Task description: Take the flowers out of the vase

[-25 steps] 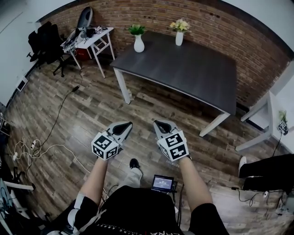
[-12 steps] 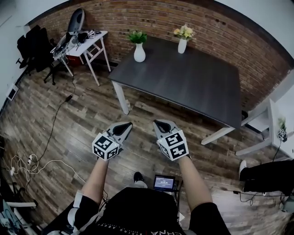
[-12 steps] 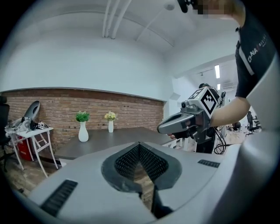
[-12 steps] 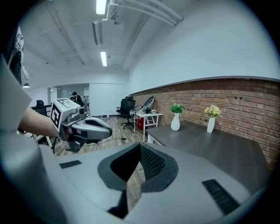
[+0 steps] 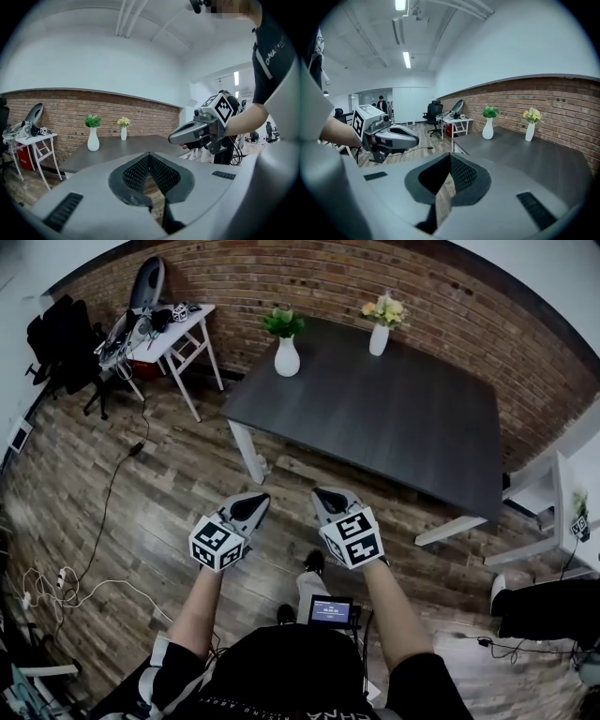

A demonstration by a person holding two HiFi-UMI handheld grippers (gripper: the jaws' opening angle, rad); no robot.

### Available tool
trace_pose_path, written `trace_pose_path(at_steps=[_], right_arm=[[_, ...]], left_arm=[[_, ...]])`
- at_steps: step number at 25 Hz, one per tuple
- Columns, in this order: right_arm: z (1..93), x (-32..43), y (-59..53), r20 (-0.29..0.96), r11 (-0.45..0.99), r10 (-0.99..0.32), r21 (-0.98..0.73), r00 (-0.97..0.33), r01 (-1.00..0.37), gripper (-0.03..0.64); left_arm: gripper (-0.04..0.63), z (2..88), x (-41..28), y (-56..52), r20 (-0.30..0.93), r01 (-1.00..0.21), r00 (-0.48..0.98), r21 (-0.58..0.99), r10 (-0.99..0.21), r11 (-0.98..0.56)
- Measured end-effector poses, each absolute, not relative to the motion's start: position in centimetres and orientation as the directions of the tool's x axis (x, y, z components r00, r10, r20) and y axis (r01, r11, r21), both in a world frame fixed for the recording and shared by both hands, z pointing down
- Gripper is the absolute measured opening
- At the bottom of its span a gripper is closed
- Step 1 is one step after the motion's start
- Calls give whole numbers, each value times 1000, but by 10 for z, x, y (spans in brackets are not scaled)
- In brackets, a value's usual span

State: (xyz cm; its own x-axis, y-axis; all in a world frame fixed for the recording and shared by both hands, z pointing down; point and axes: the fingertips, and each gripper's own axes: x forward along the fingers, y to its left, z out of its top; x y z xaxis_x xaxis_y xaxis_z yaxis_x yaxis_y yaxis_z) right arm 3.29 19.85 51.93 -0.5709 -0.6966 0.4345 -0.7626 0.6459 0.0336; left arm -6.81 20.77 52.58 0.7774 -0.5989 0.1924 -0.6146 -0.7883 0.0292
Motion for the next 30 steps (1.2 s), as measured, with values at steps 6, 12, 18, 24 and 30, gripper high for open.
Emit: trace_pose_path(at_steps=[6,12,18,24,30], right_arm=[[522,31,118,411,667,-687,26,-600,-745,5],[503,50,26,386,674,-687,23,-615,-738,4],[503,76,-40,391,677,-681,17,-618,-736,5],[516,69,-79,416,697,-652,-2,-635,-717,5],[527,61,-136,435,676,-664,1,-608,-737,5]], left_arm=[[3,530,-69,133,205,-635,758,10,-620,-773],[3,509,-52,39,203,-652,741,-12,-641,-758],[3,504,-26,-24,202,-654,739,-14,-642,-757],[3,520,-29,-64,240,-663,726,-6,-645,-749],[3,533,-40,-126,238,-642,748,23,-619,-767]])
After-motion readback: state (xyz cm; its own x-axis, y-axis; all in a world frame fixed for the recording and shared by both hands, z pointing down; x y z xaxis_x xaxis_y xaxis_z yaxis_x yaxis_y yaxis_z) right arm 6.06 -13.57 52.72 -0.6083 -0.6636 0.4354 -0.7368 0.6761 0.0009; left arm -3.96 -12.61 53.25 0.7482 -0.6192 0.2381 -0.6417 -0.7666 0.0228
